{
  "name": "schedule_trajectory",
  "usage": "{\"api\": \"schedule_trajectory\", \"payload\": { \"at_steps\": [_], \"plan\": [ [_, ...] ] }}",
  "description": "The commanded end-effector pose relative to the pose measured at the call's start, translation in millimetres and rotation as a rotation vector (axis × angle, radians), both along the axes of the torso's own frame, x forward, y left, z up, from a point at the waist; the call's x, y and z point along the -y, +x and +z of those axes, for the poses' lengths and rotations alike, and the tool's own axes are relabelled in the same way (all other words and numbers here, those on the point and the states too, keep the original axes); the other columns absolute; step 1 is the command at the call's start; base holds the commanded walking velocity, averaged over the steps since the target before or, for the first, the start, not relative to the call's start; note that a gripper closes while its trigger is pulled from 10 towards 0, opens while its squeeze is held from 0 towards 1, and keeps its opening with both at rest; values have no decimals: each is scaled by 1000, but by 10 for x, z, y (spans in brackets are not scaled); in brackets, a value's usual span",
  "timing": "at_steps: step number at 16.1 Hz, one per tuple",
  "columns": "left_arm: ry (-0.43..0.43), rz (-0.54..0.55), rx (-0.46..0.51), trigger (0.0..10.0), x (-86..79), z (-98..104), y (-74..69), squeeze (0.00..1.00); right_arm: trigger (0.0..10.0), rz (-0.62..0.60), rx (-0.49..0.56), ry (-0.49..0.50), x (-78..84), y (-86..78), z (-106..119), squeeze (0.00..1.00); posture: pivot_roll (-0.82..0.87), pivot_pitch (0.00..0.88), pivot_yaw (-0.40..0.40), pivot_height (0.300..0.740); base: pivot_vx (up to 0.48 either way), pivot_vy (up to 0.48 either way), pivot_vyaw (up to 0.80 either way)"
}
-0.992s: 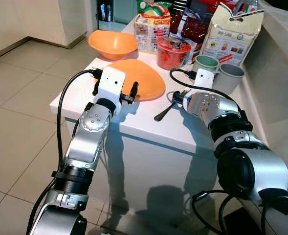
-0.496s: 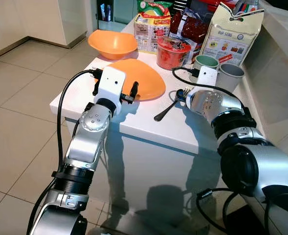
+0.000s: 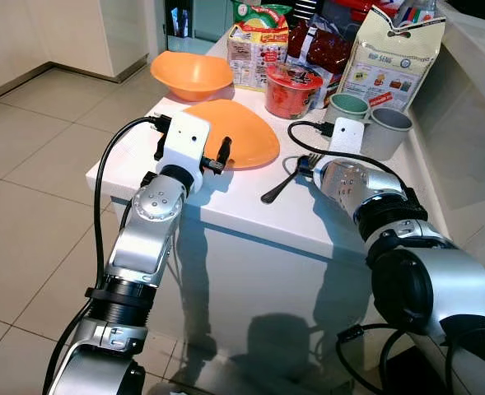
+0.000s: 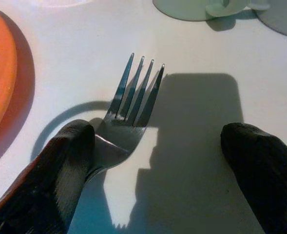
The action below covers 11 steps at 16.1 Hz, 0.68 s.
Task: Setting the table
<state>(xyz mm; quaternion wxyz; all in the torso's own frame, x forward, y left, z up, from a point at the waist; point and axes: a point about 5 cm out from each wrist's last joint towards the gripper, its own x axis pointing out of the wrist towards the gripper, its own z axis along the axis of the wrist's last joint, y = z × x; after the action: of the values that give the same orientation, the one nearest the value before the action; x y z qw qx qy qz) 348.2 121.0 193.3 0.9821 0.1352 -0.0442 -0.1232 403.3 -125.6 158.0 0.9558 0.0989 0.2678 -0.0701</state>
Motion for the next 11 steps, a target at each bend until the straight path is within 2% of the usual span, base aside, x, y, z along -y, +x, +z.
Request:
{"api": "schedule_trajectory", "payload": {
  "at_steps": [1,7,9,11],
  "plan": [
    [0,-11,20,10000,29,76,-3,0,10000,-17,-20,-32,114,-14,-49,0,207,0,-123,740,0,0,0],
    [1,-13,21,10000,30,82,-1,0,10000,-87,55,-32,322,61,154,0,204,0,-120,740,0,0,0],
    [-1,-12,22,10000,34,85,0,0,10000,-109,78,-18,364,82,226,0,207,0,-123,740,0,0,0],
    [-2,-10,22,10000,34,81,-2,0,10000,-107,92,-4,337,105,299,0,209,0,-129,740,0,0,0]
  ]
}}
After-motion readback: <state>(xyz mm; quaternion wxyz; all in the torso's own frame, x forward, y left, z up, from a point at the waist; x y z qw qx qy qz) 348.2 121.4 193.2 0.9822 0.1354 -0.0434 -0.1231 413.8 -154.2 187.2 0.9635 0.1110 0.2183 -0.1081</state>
